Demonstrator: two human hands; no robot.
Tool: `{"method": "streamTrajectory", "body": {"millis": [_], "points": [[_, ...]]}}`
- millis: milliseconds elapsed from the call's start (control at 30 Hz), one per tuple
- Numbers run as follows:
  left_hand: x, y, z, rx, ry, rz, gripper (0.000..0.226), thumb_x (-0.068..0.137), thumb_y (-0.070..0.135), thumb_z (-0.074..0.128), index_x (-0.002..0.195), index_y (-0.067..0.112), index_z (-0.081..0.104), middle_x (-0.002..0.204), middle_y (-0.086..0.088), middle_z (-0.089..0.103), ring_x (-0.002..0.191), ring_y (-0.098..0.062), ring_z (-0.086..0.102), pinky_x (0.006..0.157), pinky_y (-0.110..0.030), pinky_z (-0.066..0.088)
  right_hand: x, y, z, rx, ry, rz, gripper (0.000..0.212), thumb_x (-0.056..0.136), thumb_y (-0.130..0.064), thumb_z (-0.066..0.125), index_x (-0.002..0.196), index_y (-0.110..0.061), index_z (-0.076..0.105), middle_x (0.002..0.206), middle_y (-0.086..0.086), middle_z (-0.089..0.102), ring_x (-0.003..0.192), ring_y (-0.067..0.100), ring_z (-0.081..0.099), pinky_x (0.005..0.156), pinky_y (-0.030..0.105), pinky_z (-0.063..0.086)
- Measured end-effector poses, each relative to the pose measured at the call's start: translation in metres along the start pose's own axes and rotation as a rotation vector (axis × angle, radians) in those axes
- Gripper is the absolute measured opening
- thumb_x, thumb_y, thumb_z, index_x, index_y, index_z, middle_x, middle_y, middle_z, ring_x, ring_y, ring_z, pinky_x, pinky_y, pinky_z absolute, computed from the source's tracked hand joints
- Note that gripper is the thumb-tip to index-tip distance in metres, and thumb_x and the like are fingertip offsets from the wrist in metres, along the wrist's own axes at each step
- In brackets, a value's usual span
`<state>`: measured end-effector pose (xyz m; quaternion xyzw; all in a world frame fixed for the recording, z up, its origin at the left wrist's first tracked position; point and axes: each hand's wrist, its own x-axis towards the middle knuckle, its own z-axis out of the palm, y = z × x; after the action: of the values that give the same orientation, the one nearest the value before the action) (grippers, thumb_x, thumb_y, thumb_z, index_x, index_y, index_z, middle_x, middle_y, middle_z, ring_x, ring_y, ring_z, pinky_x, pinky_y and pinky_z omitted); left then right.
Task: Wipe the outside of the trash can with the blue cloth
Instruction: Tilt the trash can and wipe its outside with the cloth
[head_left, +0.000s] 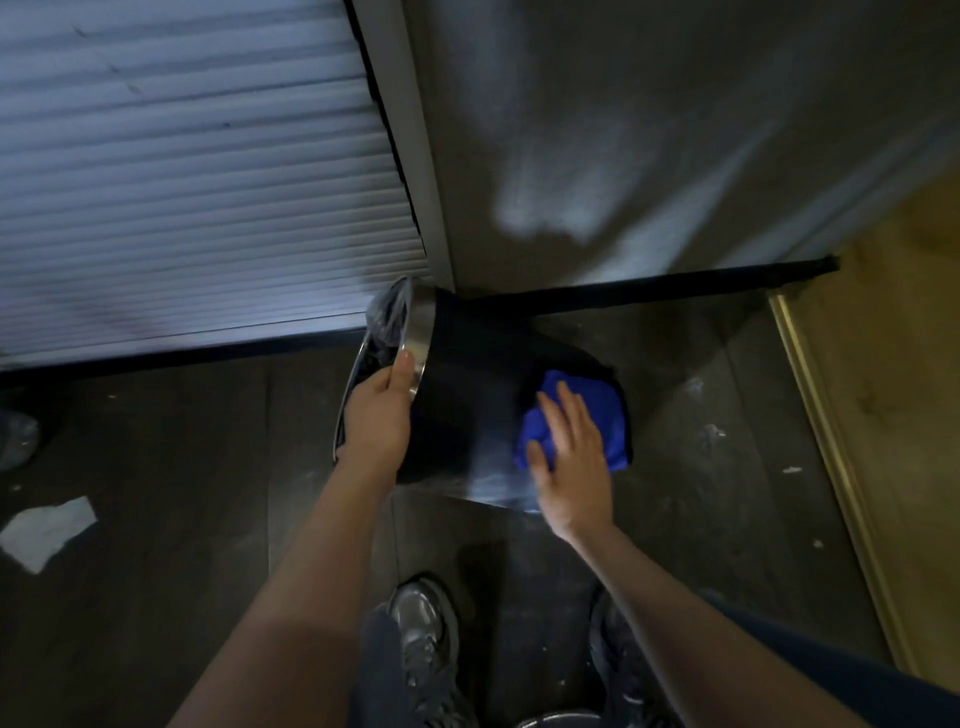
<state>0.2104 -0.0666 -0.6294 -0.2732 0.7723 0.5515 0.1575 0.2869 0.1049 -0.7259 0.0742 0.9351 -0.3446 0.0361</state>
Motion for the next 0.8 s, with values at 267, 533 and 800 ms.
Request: {"method": "streamTrajectory", "body": {"millis": [267,533,800], "points": [[-0.005,0.005,-0.003,-0.044,-0.012,-0.068,0.034,0.092,0.048,0.039,0.077,0.028,0.062,0.102,-0.012,0.063,0.102,-0.031,0.059,0.095,-0.048,0.047,0.024,-0.046,0.013,0.21,0.255,0.471,0.048,0.093,-0.019,0.043,0.139,-0.014,0.032,0.153,0.01,0.023,0.142,0.03,0.015,0.113,0.038,0.012],[0.003,0.007,0.002,-0.055,0.07,-0.029,0.036,0.093,0.04,0.043,0.069,0.019,0.06,0.087,-0.018,0.061,0.084,-0.026,0.055,0.081,-0.04,0.046,0.007,-0.09,0.03,0.04,-0.012,-0.245,0.061,0.088,-0.035,0.034,0.143,-0.029,0.01,0.152,-0.006,0.013,0.141,0.014,0.008,0.114,0.03,0.005],[0.004,0.007,0.003,-0.026,-0.001,-0.029,0.033,0.091,0.046,0.041,0.076,0.026,0.063,0.102,-0.018,0.066,0.101,-0.035,0.06,0.098,-0.053,0.045,-0.014,0.014,0.008,-0.038,-0.027,-0.025,0.063,0.088,-0.047,0.03,0.143,-0.024,0.011,0.15,-0.006,0.007,0.14,0.014,0.008,0.113,0.035,0.015]]}}
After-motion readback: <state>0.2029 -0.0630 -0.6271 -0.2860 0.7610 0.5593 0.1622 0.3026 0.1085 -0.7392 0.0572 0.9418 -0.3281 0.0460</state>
